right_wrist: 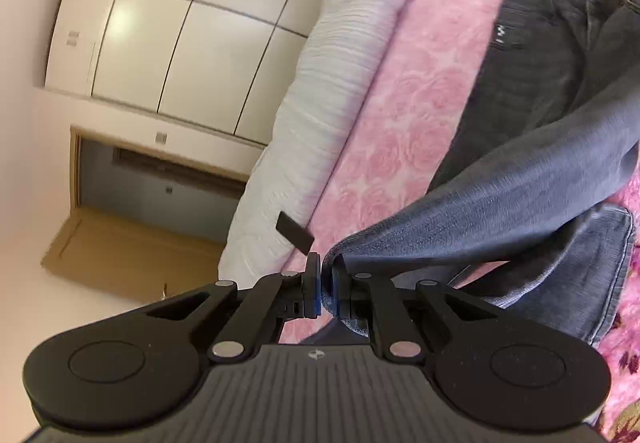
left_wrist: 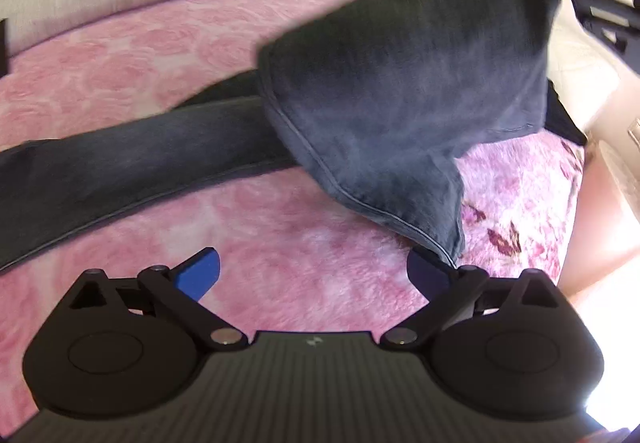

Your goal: Fold clothes

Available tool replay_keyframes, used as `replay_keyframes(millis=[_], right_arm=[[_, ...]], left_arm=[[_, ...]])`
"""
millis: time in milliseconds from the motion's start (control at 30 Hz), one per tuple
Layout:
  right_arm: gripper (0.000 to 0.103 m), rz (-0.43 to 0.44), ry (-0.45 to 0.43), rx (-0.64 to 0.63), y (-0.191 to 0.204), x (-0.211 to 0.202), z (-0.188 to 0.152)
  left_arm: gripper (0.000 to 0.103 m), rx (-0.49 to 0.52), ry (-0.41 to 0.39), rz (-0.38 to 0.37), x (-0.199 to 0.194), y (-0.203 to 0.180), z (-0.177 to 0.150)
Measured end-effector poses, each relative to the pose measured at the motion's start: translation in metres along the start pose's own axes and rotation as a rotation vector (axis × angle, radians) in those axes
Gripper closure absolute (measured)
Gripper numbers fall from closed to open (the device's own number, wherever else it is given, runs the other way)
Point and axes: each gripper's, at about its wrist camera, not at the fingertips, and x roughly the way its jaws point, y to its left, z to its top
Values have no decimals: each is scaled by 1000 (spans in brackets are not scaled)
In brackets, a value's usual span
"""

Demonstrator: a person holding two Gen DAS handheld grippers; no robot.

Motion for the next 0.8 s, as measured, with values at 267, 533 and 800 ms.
replay_keyframes(millis=[267,533,800], right_arm=[[91,123,-18,20,-10,-44,43],[91,115,-65,66,-29,-91,67],[92,14,207,69,-42,-77,14]], left_arm=[[16,-31,2,-233,83,-16,34],[102,6,109,-420,60,-34,57],[102,119,562,-510,-89,45,-16]])
